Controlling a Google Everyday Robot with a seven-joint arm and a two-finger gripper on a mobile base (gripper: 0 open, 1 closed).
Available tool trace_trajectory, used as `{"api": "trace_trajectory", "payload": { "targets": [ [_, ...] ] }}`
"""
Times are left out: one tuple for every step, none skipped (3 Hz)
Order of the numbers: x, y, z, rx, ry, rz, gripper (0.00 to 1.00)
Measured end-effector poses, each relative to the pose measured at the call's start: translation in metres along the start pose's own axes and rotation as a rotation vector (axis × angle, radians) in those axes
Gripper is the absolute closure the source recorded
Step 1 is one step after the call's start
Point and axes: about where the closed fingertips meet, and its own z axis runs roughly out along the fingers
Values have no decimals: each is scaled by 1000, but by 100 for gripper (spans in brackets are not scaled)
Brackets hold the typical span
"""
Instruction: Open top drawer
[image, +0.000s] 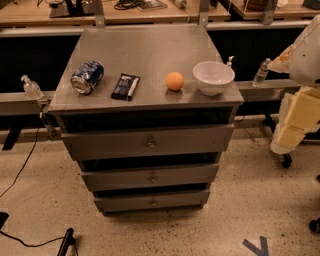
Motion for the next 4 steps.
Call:
{"api": "trace_trajectory", "payload": {
  "targets": [
    [-2,0,0,9,-4,-6,0],
    [-13,1,19,26,-32,-47,0],
    [-28,14,57,60,-68,-139,0],
    [-32,22,98,69,-72,-163,0]
  ]
}}
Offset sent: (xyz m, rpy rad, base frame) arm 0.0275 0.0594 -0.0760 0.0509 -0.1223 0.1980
